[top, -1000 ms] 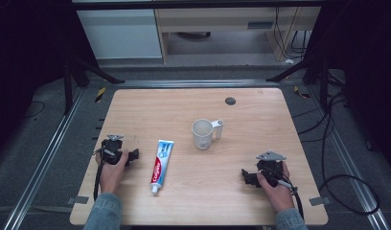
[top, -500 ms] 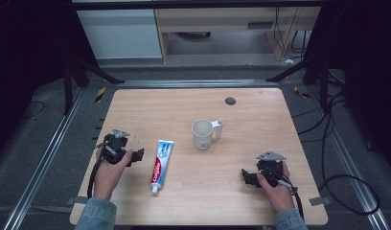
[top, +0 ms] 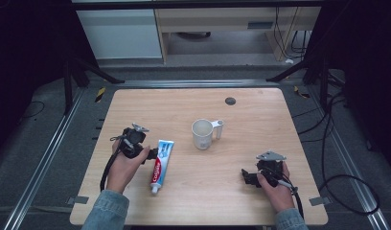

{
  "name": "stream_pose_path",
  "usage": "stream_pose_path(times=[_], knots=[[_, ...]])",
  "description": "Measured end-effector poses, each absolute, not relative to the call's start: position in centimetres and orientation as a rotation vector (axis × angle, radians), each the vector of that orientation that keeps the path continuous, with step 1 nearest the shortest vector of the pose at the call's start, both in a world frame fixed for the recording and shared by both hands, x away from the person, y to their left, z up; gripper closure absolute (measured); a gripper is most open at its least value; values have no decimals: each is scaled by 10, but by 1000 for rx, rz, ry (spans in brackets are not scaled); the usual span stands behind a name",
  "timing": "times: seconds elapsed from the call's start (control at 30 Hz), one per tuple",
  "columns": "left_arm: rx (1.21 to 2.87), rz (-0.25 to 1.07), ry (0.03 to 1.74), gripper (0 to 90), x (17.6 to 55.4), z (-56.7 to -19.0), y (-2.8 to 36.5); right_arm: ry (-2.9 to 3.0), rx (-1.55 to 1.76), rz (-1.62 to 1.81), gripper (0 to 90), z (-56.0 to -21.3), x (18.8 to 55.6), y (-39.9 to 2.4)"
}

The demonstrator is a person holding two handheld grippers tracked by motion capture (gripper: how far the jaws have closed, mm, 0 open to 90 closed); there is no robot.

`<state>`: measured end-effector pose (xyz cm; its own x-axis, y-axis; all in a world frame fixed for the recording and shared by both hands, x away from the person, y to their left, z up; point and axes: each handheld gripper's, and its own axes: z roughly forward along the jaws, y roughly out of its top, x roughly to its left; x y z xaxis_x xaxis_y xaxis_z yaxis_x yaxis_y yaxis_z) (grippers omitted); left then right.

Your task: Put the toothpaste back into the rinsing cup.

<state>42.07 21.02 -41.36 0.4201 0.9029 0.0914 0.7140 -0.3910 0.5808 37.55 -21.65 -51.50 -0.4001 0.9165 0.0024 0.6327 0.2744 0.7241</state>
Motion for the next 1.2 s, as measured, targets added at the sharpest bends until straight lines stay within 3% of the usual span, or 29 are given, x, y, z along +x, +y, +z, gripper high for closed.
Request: stream_pose_path(times=[0.33, 0.93, 1.2], knots=[[2290, 474, 1309, 70, 430, -411, 175, 2132, 1395, 915, 4, -515, 376, -217], [2332, 440, 1380, 77, 456, -416, 155, 2130, 1380, 907, 4, -516, 377, -217], [2342, 411, 1390, 131, 461, -424, 155, 2127, 1393, 909, 4, -515, 377, -216]])
